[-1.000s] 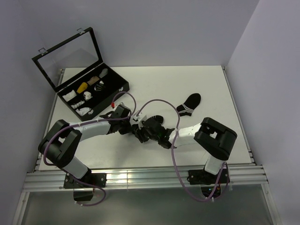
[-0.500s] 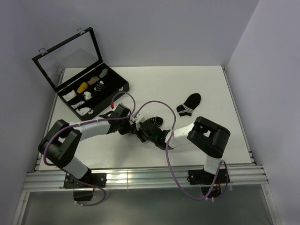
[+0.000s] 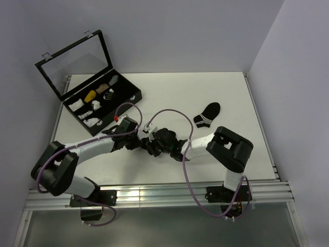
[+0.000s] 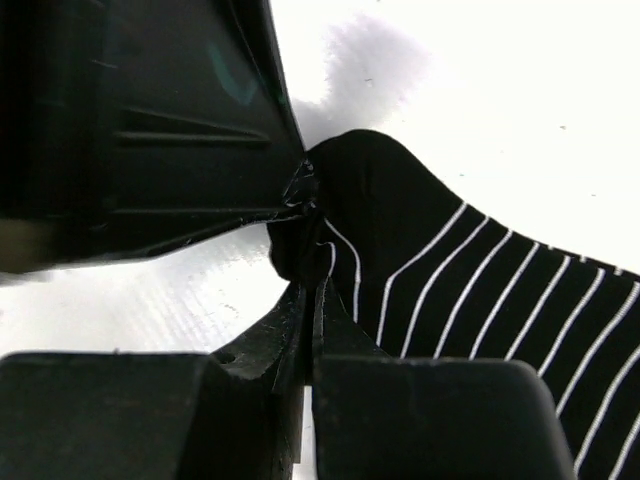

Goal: Roll the socks
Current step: Roll the sock at the center of the board.

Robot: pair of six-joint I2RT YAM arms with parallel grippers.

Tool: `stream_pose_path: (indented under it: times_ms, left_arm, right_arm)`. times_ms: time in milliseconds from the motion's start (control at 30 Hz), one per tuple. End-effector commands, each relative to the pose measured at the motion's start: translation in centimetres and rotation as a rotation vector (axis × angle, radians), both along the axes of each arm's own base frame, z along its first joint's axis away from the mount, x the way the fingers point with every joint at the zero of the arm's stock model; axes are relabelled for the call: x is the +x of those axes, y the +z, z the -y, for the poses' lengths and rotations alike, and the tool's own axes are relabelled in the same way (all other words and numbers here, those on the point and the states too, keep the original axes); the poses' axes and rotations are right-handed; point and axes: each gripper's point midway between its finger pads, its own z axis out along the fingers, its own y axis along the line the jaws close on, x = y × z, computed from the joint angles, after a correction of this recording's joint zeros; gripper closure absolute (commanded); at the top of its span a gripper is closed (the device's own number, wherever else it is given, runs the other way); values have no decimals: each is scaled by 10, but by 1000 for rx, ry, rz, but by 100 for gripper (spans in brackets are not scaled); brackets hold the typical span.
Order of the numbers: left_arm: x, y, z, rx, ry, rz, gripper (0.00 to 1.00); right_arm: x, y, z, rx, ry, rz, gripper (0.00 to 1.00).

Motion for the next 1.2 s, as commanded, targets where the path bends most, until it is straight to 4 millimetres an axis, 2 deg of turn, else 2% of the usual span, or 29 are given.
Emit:
stream_pose_path:
  times_ms: [0, 33, 67, 100, 133, 267, 500, 633, 1000, 1167]
  left_arm:
    - [10, 20, -10, -24, 85, 96, 69]
    - [7, 22, -14, -36, 93, 112, 66]
    - [6, 24, -15, -49, 109, 120, 58]
    - [7, 31, -15, -74, 119, 150, 55]
    - [2, 26, -19, -81, 130, 146, 50]
    - [-3, 30, -16, -156, 125, 193, 41]
    - [-3, 28, -2, -239, 83, 219, 40]
    - [-8, 20, -4, -261, 94, 220, 41]
    - [-21, 15, -12, -281, 85, 240, 43]
    - [-17, 13, -8, -281, 67, 253, 43]
  right_arm:
    - [-15, -7, 4, 16, 59, -164, 100]
    - [-15, -7, 4, 24, 62, -177, 100]
    - [-17, -6, 2, 38, 72, -197, 100]
    - [-13, -7, 5, 41, 64, -207, 100]
    - [-13, -7, 5, 44, 68, -216, 100]
    - [-12, -9, 5, 32, 79, -227, 100]
    - [-15, -8, 1, 72, 97, -304, 100]
    - [-13, -7, 3, 110, 80, -392, 100]
    - [0, -16, 14, 178, 5, -620, 100]
    - [1, -16, 11, 193, 6, -680, 100]
